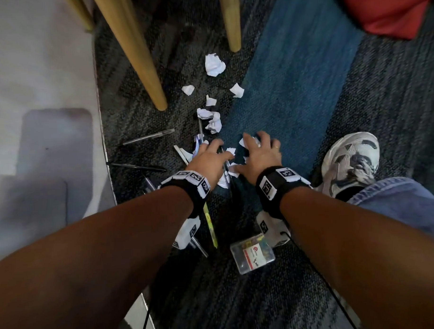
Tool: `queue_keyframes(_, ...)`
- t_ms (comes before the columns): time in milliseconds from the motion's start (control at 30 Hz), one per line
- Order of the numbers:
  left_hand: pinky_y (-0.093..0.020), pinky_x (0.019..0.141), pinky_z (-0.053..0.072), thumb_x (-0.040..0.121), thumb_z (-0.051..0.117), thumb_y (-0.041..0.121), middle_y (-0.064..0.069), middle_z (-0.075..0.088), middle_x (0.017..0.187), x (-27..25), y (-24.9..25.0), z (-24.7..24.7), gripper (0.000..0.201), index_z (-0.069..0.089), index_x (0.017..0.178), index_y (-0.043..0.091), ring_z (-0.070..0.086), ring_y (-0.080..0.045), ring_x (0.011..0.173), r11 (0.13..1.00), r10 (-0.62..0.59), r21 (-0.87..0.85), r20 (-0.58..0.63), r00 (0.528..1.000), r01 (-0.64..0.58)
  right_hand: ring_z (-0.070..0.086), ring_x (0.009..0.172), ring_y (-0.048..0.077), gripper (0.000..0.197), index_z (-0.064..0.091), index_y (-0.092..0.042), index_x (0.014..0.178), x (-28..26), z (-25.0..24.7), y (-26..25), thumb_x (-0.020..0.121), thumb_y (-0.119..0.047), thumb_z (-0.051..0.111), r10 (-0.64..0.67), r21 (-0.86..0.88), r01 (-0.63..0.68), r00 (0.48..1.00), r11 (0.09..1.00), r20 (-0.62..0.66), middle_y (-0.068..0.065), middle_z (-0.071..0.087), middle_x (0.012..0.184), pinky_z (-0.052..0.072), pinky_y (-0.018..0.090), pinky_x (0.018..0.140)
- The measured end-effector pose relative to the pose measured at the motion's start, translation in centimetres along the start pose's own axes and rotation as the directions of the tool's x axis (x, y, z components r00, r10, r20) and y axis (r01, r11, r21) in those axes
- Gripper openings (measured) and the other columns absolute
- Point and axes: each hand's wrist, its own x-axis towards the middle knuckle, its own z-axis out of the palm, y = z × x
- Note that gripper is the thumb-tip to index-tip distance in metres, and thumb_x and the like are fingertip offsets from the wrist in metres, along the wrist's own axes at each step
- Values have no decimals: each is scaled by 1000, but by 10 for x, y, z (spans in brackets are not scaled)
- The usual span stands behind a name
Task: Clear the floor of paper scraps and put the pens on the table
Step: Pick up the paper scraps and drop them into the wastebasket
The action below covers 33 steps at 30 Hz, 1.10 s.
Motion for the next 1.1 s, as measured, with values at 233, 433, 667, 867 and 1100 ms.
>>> queue_keyframes(233,-32,80,40,89,56,2,-9,44,116,0,-3,0,21,60,108,12,45,-28,102,989,-19,-147,-93,996,5,44,111,36,45,59,-12,122,-3,13,-7,79,-21,73,-163,120,164,986,979,-19,13,47,122,35,37,96)
queue_keyframes(433,-34,72,44,81,48,-12,-12,52,106,-7,-7,-6,33,63,103,7,56,-32,87,971,-44,-237,-19,999,38,54,98,37,25,69,-7,104,-6,13,1,82,-3,59,-243,130,240,970,962,5,17,58,103,43,38,84)
queue_keyframes(667,-36,86,45,88,60,9,-9,47,113,-20,-1,4,28,58,115,11,53,-32,103,982,-85,-163,88,993,98,61,90,35,14,72,-8,91,-17,6,5,79,-8,65,-116,195,113,993,974,7,16,63,98,47,34,80)
queue_keyframes(867,-42,100,40,78,76,26,-10,35,127,-24,10,16,57,48,125,12,35,-32,119,998,-41,-46,120,992,47,58,96,33,22,68,-7,104,-7,-4,-7,83,-6,61,-140,168,145,989,975,-44,14,58,107,45,34,82)
queue_keyframes(1100,-32,96,35,91,57,14,-11,46,127,-17,11,9,23,65,113,9,48,-32,112,997,52,55,106,993,-58,39,125,40,59,41,-23,141,7,10,-24,85,-19,58,-267,-79,284,949,956,169,10,37,134,34,46,108)
